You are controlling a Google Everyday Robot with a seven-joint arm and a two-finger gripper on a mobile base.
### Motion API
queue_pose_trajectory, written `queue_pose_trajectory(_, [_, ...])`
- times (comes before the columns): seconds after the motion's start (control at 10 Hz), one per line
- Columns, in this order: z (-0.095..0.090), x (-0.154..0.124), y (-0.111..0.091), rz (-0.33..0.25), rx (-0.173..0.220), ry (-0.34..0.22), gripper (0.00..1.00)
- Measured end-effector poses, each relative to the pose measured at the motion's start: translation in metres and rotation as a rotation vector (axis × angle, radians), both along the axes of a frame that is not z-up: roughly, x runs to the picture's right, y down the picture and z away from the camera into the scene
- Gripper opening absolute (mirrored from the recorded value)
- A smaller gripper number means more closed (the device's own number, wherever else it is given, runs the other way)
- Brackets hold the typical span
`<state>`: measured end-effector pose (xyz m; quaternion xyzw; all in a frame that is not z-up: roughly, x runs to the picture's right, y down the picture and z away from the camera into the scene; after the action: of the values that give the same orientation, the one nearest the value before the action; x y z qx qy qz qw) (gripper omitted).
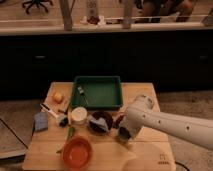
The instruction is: Stack cups into tray
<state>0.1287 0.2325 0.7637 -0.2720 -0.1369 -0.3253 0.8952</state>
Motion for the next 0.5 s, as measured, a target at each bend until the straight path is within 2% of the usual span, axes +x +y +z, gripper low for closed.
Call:
queue_pose_trajectory(0.3, [0.0003, -0.0014, -0.0003, 0.003, -0.003, -0.001, 0.02])
queue_pose_trajectory(0.5, [-0.0014, -0.0019, -0.0006, 0.002, -0.006, -0.001, 0.0])
